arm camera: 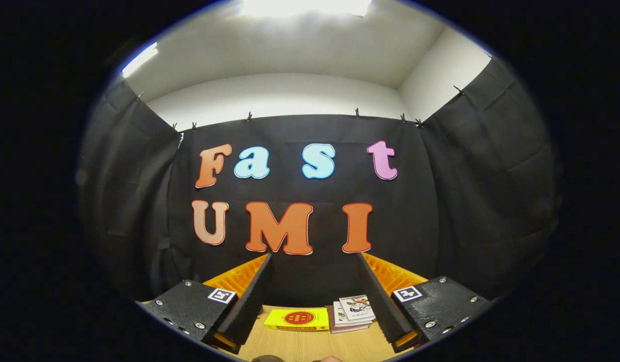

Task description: Open the storage box then place both shoes into the box .Put the left shoe in first, then the right shoe, with the right side of both shoes facing outward in a uniform manner.

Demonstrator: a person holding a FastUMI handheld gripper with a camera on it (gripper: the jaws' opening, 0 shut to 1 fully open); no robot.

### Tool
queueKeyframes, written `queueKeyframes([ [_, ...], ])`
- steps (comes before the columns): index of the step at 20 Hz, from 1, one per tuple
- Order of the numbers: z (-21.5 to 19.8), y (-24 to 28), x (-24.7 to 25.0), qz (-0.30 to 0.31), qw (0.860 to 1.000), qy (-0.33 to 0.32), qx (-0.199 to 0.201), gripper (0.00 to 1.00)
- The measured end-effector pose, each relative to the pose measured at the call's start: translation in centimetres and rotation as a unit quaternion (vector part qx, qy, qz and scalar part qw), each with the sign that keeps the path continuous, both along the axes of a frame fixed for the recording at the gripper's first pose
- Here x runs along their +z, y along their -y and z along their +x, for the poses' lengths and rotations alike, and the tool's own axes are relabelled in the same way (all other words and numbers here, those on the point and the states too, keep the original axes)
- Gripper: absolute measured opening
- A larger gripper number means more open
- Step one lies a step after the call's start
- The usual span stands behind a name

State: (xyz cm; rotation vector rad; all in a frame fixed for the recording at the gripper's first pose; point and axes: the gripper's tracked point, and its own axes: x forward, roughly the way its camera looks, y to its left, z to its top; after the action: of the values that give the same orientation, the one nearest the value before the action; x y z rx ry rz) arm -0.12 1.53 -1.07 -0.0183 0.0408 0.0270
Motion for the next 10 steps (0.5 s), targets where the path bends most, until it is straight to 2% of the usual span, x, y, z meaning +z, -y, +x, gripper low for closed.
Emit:
queueKeyframes([
  [5,-0.3,-2.3,-4.0,0.057,0.995,-0.074,0.030,0.98],
  [10,-1.6,-6.2,-10.7,0.120,0.971,-0.192,0.073,0.97],
])
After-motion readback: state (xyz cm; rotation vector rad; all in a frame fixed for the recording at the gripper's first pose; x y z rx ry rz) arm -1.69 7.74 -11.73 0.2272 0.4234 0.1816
